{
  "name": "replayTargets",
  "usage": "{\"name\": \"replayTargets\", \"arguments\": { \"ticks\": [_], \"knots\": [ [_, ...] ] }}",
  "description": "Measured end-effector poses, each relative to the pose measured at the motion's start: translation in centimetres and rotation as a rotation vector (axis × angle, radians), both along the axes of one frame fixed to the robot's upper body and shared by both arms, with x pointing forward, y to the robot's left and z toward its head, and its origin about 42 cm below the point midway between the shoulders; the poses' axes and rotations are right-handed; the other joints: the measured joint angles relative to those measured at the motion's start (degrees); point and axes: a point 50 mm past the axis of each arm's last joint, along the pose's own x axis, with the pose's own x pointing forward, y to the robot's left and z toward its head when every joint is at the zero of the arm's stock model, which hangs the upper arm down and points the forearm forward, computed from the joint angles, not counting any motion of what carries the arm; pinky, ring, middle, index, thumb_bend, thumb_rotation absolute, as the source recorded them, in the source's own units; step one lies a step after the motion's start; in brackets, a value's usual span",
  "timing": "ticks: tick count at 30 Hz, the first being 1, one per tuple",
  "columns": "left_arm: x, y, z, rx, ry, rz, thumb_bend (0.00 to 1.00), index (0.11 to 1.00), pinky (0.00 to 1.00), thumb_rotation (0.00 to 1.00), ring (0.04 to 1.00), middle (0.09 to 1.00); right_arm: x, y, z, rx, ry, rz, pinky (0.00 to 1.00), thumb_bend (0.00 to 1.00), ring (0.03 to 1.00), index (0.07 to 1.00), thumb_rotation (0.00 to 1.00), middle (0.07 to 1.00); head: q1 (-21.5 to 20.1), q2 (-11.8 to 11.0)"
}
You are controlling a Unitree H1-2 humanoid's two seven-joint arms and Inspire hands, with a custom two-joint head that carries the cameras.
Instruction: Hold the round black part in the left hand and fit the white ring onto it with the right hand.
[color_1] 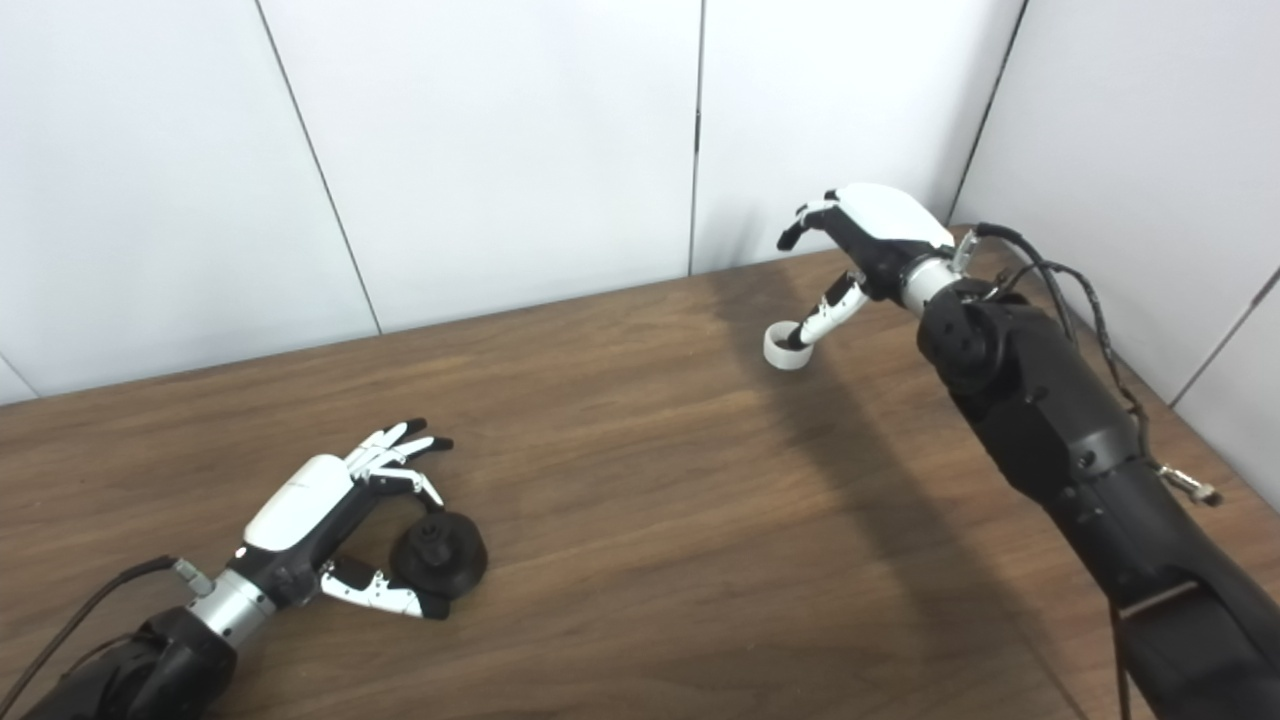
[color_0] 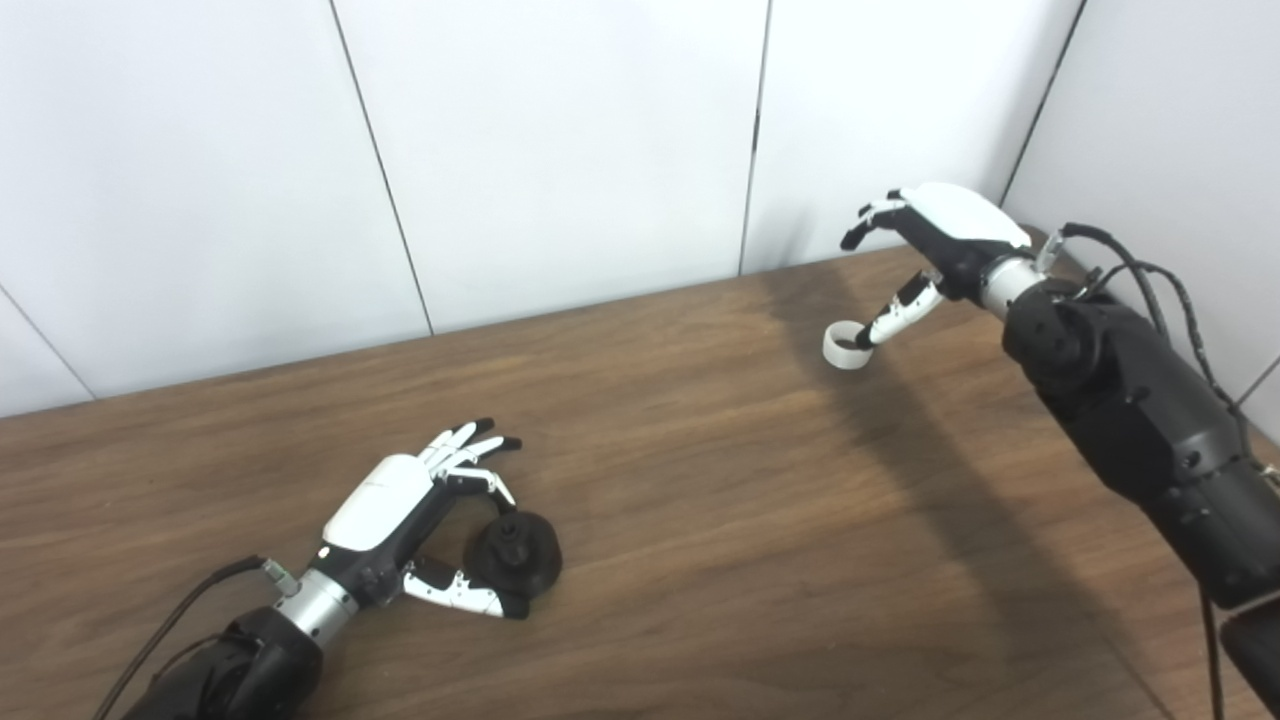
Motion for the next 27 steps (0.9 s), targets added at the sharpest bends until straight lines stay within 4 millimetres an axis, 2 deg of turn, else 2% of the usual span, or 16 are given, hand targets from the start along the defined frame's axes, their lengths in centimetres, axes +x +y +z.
{"name": "replayTargets", "arguments": {
  "ticks": [4,9,16,27],
  "knots": [
    [-0.1,0.1,0.0,-0.001,0.000,0.000,0.52,0.481,1.00,0.06,1.000,0.909,0.2,-0.5,-0.9,-0.054,0.049,0.012,0.97,0.99,0.993,0.708,0.23,0.897,-0.35,-0.26],
    [-0.1,0.2,0.0,0.001,-0.001,-0.001,0.52,0.481,1.00,0.06,1.000,0.905,1.0,-0.5,-0.5,-0.127,0.070,0.034,1.00,0.99,1.000,0.711,0.24,0.910,-0.18,-0.27],
    [-0.2,0.2,0.0,-0.001,0.000,-0.003,0.52,0.481,1.00,0.06,1.000,0.907,1.8,0.2,0.1,-0.229,0.113,0.056,1.00,1.00,1.000,0.714,0.25,0.931,-0.17,-0.53],
    [-0.3,0.2,-0.1,-0.002,0.002,-0.002,0.52,0.481,1.00,0.06,1.000,0.902,2.0,0.4,-0.9,-0.314,0.155,0.057,1.00,1.00,1.000,0.728,0.29,0.962,-0.79,-1.32]
  ]
}}
